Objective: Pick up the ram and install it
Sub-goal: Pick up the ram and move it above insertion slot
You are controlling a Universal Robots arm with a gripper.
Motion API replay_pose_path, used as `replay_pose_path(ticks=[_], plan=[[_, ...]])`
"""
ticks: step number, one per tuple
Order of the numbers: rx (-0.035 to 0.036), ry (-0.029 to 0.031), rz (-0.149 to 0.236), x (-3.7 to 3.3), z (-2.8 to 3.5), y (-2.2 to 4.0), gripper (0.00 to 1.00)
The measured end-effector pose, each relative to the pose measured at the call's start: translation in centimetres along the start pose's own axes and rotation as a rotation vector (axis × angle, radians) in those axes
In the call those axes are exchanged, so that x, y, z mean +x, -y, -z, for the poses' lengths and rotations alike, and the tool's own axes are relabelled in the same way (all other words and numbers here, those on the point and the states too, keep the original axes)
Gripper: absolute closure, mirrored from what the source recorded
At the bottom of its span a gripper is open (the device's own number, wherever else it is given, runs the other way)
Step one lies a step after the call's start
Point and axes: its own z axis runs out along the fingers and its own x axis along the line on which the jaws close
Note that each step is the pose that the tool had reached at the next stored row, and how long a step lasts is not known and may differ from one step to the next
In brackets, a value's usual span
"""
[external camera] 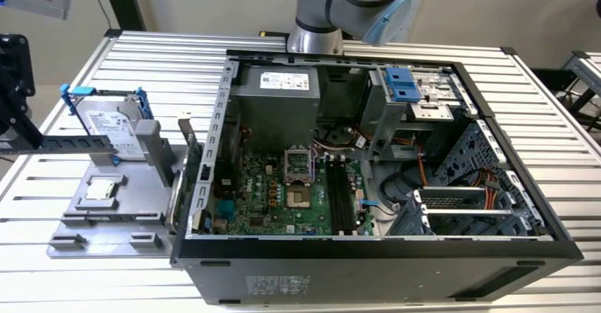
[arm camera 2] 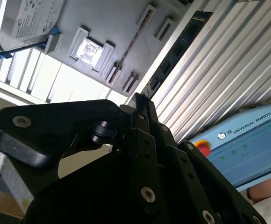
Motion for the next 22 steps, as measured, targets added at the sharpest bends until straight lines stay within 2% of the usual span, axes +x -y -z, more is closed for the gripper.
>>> replay_pose_path(ticks=[8, 9, 11, 12, 16, 22], plan=[[0.0, 0.0001, 0.0, 0.0, 0.02, 0.0, 1.0], [-0.0057, -0.0002, 0.0, 0.0, 0.04, 0.01, 1.0], [-0.023, -0.0001, 0.0, 0.0, 0.04, 0.0, 1.0], [-0.029, 0.0001, 0.0, 0.0, 0.03, -0.01, 1.0], [-0.0319, 0.0001, 0.0, 0.0, 0.03, 0.01, 1.0], [-0.0321, 0.0, 0.0, 0.0, 0.03, 0.39, 1.0]])
